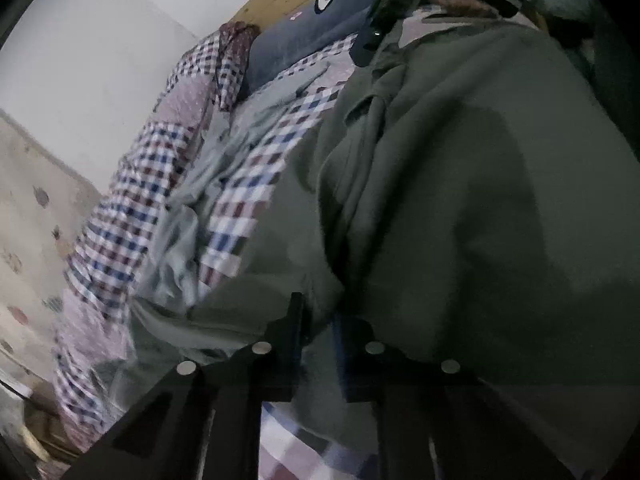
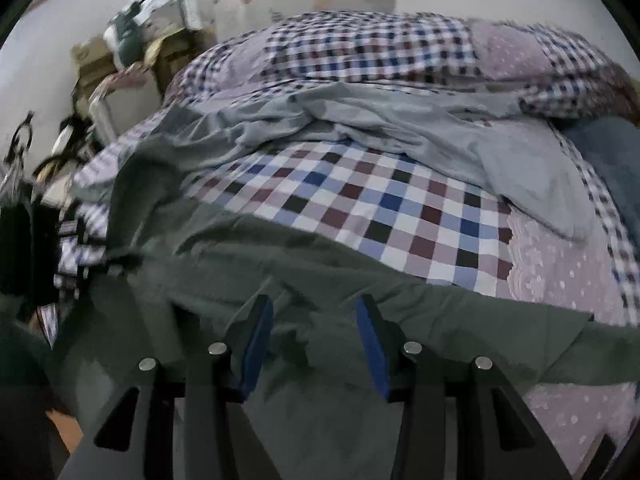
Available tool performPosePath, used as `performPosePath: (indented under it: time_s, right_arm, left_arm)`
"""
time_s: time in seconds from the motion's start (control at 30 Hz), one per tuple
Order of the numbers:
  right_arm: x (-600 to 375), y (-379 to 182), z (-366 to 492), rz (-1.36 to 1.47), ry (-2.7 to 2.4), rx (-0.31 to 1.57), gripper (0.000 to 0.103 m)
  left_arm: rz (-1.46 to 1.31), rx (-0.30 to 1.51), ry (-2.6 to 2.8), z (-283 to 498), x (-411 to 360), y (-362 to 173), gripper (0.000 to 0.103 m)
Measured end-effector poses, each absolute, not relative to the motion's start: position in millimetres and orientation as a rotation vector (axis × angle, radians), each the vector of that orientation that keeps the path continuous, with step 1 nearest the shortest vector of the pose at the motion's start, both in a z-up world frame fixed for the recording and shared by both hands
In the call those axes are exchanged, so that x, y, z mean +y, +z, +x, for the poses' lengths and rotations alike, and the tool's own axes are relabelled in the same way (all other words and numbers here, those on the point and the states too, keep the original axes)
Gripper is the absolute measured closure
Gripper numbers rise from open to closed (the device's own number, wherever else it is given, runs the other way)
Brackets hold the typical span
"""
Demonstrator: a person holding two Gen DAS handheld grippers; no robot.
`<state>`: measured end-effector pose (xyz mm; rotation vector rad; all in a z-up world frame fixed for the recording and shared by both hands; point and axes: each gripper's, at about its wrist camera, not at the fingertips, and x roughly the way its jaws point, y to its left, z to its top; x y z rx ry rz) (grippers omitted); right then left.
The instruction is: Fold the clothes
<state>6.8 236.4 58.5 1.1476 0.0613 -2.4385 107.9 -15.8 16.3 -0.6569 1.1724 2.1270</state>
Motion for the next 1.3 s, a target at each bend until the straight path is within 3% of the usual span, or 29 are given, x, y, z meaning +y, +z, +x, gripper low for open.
performPosePath:
  time_s: [0.13, 0.33, 0.4, 0.47, 0.63, 0.8, 1.0, 1.17, 1.3]
  right_arm:
    - [220, 52, -4, 1.198, -2.407, -0.032, 0.056]
    - [174, 29, -11, 1.322, -2.384, 0.089, 0.056]
    - [169, 25, -8, 1.356, -2.415, 0.138, 0.064]
    - [166, 23, -3, 1.380, -2.458, 0.179, 0.090]
    - [173, 46, 38, 1.323, -2.548, 0.158, 0.097]
    - [179, 44, 88, 1.366, -2.488, 0.123, 0.097]
    - [187, 52, 121, 1.333, -2.440, 0.255, 0.096]
    - [181, 67, 120, 1.223, -2.429, 0.626, 0.070]
    - [162, 55, 115, 1.169, -2.329, 1.029, 0.067]
  left_arm:
    - [-0.663, 1.143, 2.134, 111, -17, 13, 0.093]
    - [-0.677, 1.105, 2.166, 108, -19, 14, 0.094]
    - [-0.681, 1.096, 2.174, 107, -20, 14, 0.094]
    - [-0.681, 1.087, 2.183, 107, -22, 14, 0.094]
    - [-0.683, 1.057, 2.201, 108, -26, 17, 0.095]
    - [-0.678, 1.055, 2.205, 110, -27, 18, 0.095]
    - [-0.679, 1.057, 2.213, 116, -24, 15, 0.095]
    - [-0.679, 1.051, 2.215, 115, -26, 15, 0.095]
    - [-0.680, 1.045, 2.215, 113, -27, 15, 0.095]
